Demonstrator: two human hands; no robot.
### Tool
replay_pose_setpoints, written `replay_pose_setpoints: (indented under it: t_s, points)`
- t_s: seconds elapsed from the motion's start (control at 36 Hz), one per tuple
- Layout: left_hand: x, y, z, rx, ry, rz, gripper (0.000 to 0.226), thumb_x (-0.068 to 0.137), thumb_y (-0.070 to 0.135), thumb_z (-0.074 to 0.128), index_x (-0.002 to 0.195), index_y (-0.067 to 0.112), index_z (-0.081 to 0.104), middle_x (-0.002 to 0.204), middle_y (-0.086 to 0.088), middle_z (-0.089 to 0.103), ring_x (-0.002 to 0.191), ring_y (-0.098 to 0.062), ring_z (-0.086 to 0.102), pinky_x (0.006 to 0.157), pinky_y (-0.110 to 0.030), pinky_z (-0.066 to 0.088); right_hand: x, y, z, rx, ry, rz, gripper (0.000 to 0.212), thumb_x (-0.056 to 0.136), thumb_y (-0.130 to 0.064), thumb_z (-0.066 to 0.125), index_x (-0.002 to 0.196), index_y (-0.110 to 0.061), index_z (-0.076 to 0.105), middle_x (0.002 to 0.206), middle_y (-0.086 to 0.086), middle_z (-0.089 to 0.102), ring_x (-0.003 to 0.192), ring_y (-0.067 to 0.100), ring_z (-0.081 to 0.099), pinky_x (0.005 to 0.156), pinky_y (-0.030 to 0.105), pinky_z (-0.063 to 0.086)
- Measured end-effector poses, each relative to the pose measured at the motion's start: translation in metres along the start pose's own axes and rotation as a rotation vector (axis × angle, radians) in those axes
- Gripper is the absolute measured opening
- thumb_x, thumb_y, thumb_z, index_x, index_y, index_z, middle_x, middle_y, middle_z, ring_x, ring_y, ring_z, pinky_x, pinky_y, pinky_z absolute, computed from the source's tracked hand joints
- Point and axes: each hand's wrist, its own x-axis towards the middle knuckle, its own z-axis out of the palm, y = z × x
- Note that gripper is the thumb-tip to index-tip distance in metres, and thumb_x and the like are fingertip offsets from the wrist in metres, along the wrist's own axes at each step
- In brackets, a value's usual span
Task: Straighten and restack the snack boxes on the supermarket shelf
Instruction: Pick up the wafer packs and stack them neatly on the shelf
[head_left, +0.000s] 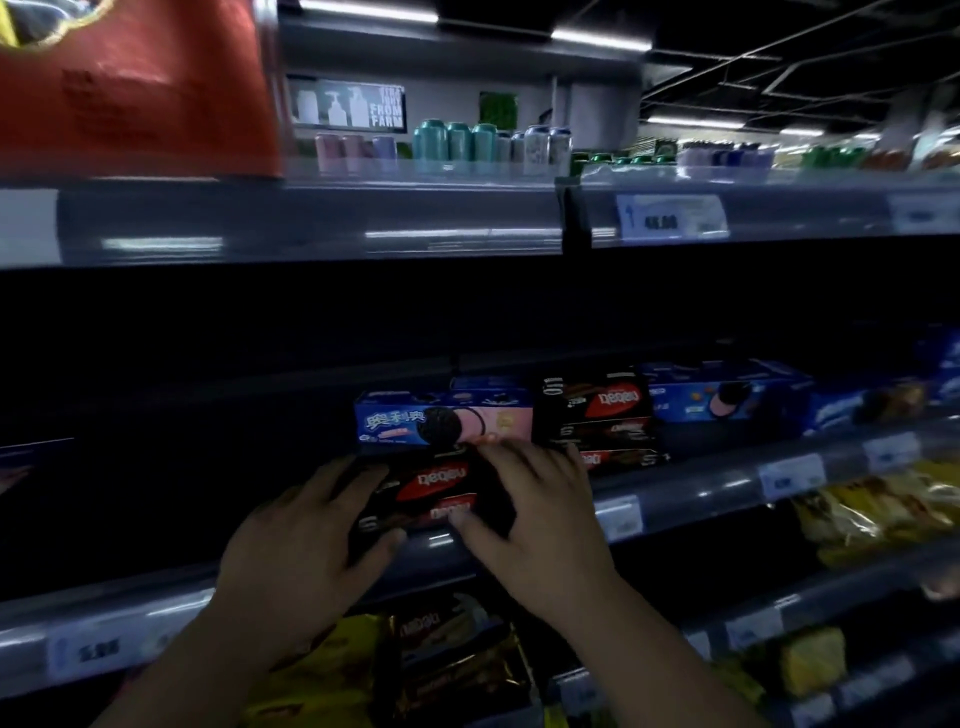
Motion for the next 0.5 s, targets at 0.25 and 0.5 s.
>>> replay_pose_setpoints:
  t_s: [0.25, 0.5]
  points:
    - [0.0, 0.0, -0.004, -0.014, -0.047, -0.014, 0.069, 0.084, 0.076, 0.027, 0.134, 0.036, 0.053, 0.134, 0.003, 0.056, 0.096, -0.019, 0.068, 0.064, -0.029, 0.055, 0.015, 0.065, -0.024, -0.295, 0.088, 0.358, 0.071, 0.072, -0.069, 0.053, 0.129, -0.026, 0.056, 0.13, 0.012, 0.054, 0.124, 0.038, 0.042, 0.11, 0.063, 0.021]
    - [0.01, 0.015, -0.005, -0.174, -0.067, 0.035, 0.077, 0.079, 0.08, 0.023, 0.139, 0.039, 0.048, 0.14, 0.012, 0.046, 0.114, -0.011, 0.055, 0.082, -0.028, 0.052, 0.036, 0.067, -0.024, -0.295, -0.043, 0.585, 0.094, 0.064, -0.081, 0.059, 0.13, -0.019, 0.034, 0.143, 0.016, 0.031, 0.129, 0.041, 0.038, 0.112, 0.065, 0.007]
